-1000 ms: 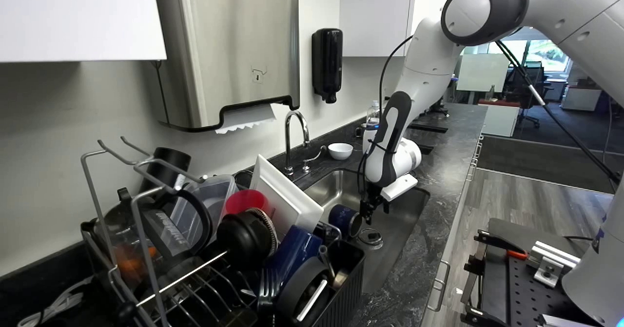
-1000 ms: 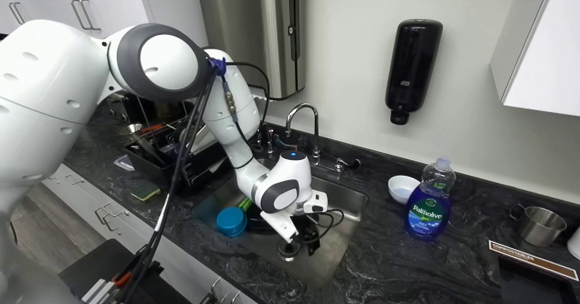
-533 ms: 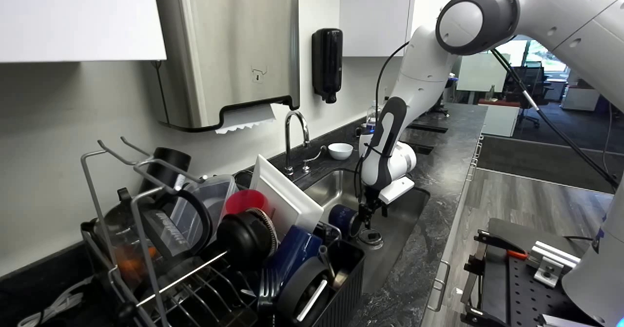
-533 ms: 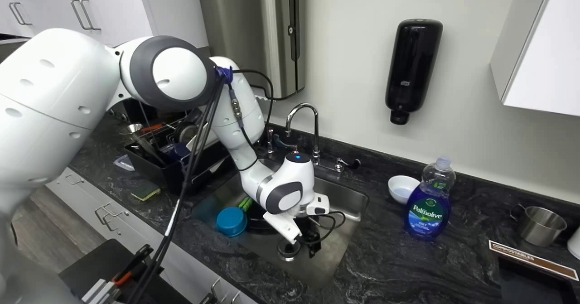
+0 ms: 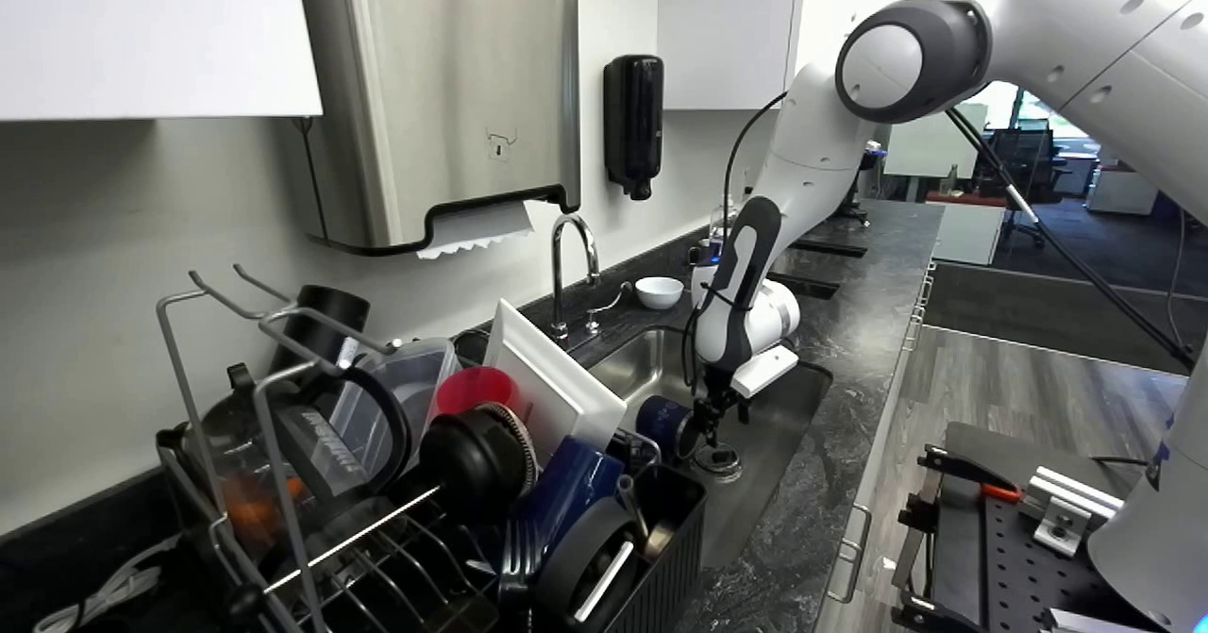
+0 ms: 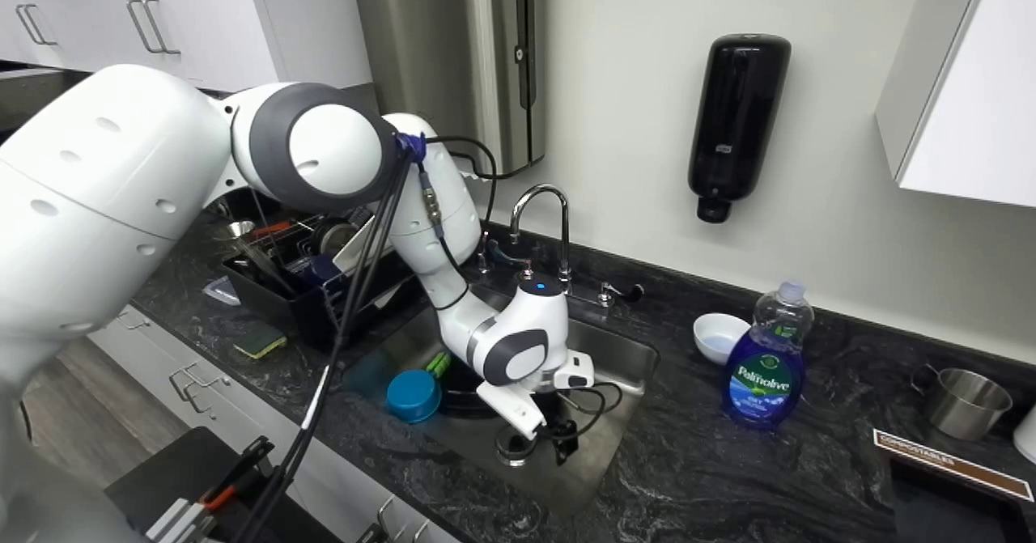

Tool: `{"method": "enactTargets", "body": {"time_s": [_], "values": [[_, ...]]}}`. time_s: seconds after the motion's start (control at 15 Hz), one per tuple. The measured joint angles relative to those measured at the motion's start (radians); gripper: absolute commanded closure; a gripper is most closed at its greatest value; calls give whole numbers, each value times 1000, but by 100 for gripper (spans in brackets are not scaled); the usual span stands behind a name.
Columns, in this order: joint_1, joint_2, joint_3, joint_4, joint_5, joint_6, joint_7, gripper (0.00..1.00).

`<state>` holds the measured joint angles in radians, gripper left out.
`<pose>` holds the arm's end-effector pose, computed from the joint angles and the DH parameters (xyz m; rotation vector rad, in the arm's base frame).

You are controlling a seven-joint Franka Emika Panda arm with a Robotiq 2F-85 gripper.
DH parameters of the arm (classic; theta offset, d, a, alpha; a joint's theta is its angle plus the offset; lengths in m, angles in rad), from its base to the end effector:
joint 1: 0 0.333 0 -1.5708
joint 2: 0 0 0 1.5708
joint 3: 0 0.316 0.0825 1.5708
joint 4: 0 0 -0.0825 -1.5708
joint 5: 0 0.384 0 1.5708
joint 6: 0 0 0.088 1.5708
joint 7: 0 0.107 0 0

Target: Take the lid off of the blue cup in the sink and place it on the edge outside of the sink

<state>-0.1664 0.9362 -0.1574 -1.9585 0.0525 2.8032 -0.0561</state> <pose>0.5266 -0.1875 -0.0065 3.0155 -0.3939 -0.1503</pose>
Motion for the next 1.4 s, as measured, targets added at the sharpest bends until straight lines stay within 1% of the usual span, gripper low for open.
{"method": "enactTargets", "body": {"time_s": [0.07, 0.13, 0.8, 1.0, 1.13, 1.4], "values": [[-1, 2, 1, 4, 0, -4, -1, 25], [-2, 5, 1, 8, 0, -8, -2, 26], [-2, 8, 7, 44, 0, -28, -2, 97], [-6, 8, 7, 45, 0, -29, -3, 100], [-12, 7, 7, 46, 0, -29, -3, 98], [-23, 7, 9, 47, 0, -29, -3, 98]]}}
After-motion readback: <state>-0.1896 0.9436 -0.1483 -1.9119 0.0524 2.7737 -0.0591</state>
